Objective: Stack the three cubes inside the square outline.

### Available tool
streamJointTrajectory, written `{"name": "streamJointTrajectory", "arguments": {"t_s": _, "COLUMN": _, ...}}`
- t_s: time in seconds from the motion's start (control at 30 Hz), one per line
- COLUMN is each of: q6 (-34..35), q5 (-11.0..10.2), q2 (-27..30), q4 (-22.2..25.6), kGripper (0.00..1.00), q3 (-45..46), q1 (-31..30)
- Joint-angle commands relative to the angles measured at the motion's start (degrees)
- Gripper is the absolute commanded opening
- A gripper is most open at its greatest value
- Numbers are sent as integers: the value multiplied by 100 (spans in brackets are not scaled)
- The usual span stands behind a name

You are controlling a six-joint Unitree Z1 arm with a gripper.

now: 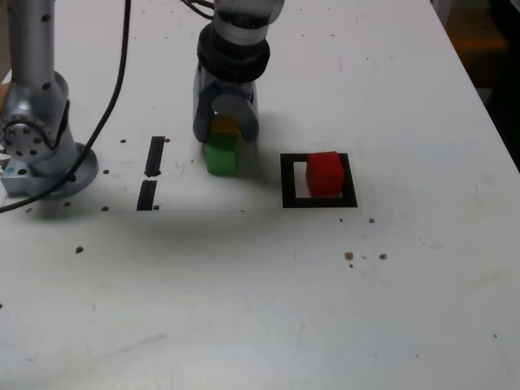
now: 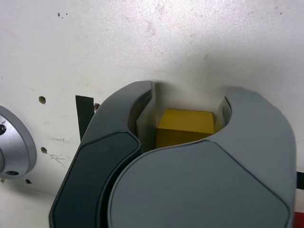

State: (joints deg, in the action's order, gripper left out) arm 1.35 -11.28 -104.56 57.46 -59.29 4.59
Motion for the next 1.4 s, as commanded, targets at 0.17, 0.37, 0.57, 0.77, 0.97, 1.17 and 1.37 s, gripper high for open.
{"name": "streamJointTrajectory", "arguments": {"t_s": 0.17, "q6": 59, "q5": -26, "q2": 498, "q4": 382, "kGripper": 24, "q3": -207, "q1": -61}}
{"name": "streamJointTrajectory", "arguments": {"t_s": 0.37, "q6": 74, "q5": -22, "q2": 975, "q4": 1582, "kGripper": 21, "q3": -1292, "q1": -518}}
{"name": "streamJointTrajectory", "arguments": {"t_s": 0.57, "q6": 357, "q5": 158, "q2": 613, "q4": 2800, "kGripper": 21, "q3": -3050, "q1": -1424}}
{"name": "streamJointTrajectory", "arguments": {"t_s": 0.77, "q6": 448, "q5": 303, "q2": -357, "q4": 3083, "kGripper": 21, "q3": -4141, "q1": -1786}}
{"name": "streamJointTrajectory", "arguments": {"t_s": 0.97, "q6": 482, "q5": 368, "q2": -991, "q4": 3094, "kGripper": 22, "q3": -4534, "q1": -1732}}
{"name": "streamJointTrajectory", "arguments": {"t_s": 1.17, "q6": 476, "q5": 396, "q2": -1267, "q4": 2949, "kGripper": 21, "q3": -4668, "q1": -1662}}
{"name": "streamJointTrajectory", "arguments": {"t_s": 1.37, "q6": 531, "q5": 482, "q2": -1619, "q4": 2683, "kGripper": 22, "q3": -4446, "q1": -1419}}
